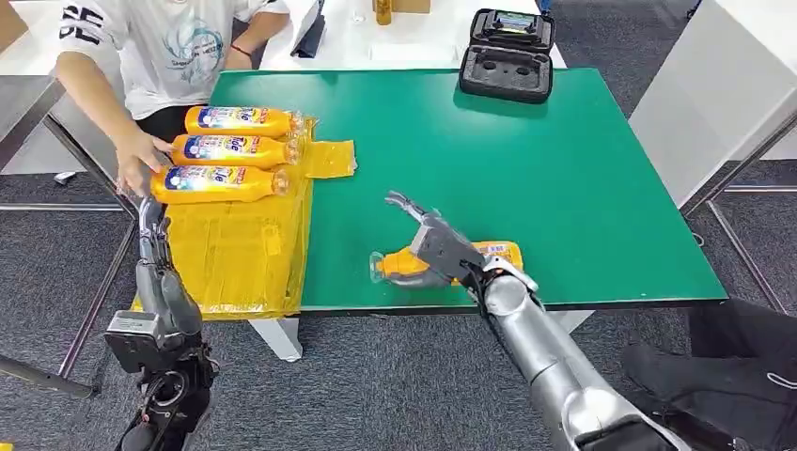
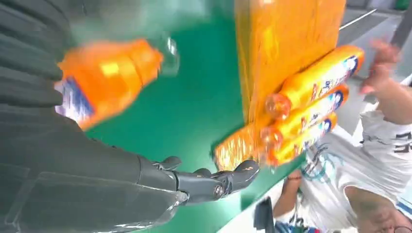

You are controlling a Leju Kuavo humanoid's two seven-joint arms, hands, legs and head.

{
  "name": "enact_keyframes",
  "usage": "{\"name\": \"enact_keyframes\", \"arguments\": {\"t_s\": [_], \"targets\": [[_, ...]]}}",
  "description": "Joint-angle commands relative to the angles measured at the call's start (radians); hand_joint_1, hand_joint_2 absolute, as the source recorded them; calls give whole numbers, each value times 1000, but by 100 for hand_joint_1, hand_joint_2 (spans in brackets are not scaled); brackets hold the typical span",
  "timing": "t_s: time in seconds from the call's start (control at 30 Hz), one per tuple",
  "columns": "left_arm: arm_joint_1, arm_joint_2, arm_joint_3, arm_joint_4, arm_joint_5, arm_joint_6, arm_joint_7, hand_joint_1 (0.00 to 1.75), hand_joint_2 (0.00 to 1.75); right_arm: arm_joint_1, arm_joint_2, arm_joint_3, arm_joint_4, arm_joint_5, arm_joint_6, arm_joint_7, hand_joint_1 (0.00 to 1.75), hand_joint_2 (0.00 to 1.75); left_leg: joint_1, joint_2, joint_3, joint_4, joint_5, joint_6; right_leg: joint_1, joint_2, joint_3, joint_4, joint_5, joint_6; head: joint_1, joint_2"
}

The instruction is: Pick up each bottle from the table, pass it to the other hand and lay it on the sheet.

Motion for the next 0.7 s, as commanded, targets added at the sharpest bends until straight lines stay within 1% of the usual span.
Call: {"name": "enact_keyframes", "arguments": {"t_s": [0.03, 0.1, 0.2, 0.23, 0.27, 0.3, 0.4, 0.53, 0.6, 0.7], "targets": [[-29, 4, 7, 42, 5, 18, 3, 0, 0, -237, -61, 83, 252, 22, 10, 45, 0, 175, 0, 1, 1, 0, 0, -1, 0, 1, 0, 0, 0, -1, 0, 0], [-29, 4, 7, 42, 5, 18, 3, 0, 0, -237, -61, 83, 252, 22, 10, 45, 0, 175, 1, 1, 1, 0, -1, -1, 1, 1, 1, 0, 0, -1, 0, 0], [-39, 8, 1, 46, 10, 23, 3, 0, 0, -301, -67, 117, 365, 30, 23, 116, 0, 175, 1, 0, 1, 1, -1, -2, 1, 0, 1, 1, -1, -2, 0, 0], [-52, 8, -3, 54, 10, 19, 3, 0, 0, -334, -76, 139, 407, 36, 56, 147, 0, 175, 0, 0, 0, 1, 0, -1, 0, 0, 1, 0, 0, -1, -1, 0], [-55, 8, -3, 57, 10, 19, 3, 0, 0, -340, -80, 138, 410, 35, 60, 148, 0, 175, 1, 0, 1, 2, -1, -2, 1, 0, 1, 1, -1, -2, 0, 0], [-68, 5, -5, 74, 7, 20, 3, 0, 0, -359, -85, 147, 444, 29, 91, 171, 0, 175, 1, 0, 0, 1, -1, -2, 1, 0, 1, 1, -1, -1, 0, 0], [-72, 4, -6, 77, 7, 22, 3, 0, 0, -362, -91, 163, 452, 36, 104, 171, 0, 175, 1, -2, 1, 1, 0, -2, 1, -2, 2, 0, -1, -2, 0, 0], [-72, 4, -7, 80, 5, 24, 3, 0, 0, -357, -92, 169, 453, 40, 106, 171, 0, 175, 1, -1, 1, 0, 0, -1, 1, -1, 1, 0, 0, -1, 0, 0], [-77, 2, -6, 91, 4, 23, 3, 0, 0, -350, -98, 188, 452, 37, 153, 173, 0, 175, 1, -2, 1, 1, -1, -2, 1, -2, 2, 0, -1, -2, 0, 0], [-88, -2, -8, 107, -3, 28, 3, 0, 0, -339, -107, 209, 447, 47, 157, 178, 0, 175, 2, -2, 2, 1, -1, -2, 2, -2, 3, -1, -1, -2, 0, 0]]}}
